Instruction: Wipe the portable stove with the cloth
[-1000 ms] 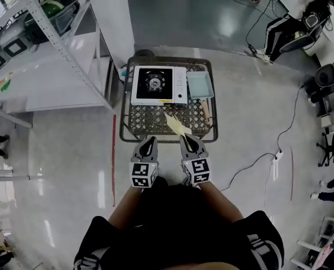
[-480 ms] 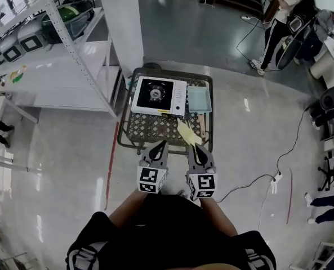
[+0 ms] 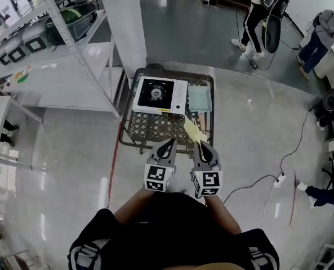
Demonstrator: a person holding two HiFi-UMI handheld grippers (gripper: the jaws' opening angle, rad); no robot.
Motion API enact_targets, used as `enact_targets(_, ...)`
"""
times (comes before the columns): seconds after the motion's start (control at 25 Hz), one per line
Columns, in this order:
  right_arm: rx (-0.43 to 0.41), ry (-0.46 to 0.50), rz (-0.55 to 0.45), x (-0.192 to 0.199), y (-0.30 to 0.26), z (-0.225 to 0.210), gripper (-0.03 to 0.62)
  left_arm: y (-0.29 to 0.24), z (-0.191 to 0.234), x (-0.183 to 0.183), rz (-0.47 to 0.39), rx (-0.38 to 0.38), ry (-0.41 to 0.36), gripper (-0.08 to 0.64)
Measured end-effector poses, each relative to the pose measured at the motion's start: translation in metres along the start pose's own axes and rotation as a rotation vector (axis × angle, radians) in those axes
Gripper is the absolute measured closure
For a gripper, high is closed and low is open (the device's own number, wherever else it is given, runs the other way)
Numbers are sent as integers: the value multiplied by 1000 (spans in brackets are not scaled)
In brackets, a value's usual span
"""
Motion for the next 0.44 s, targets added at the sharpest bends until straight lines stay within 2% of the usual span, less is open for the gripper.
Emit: enact_targets(0.44,-7,27,-25,-5,-7,-10,575,-3,4,-3,-33,-33,-6,538)
Point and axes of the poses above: the fingertips, and each gripper's own axes: y backward along the fingers, z to its left, x out of its underside, the point moved 7 cm from there along y, backward along the fingers, and after that the axes turned 14 degrees about -x, right-handed, at the moved point
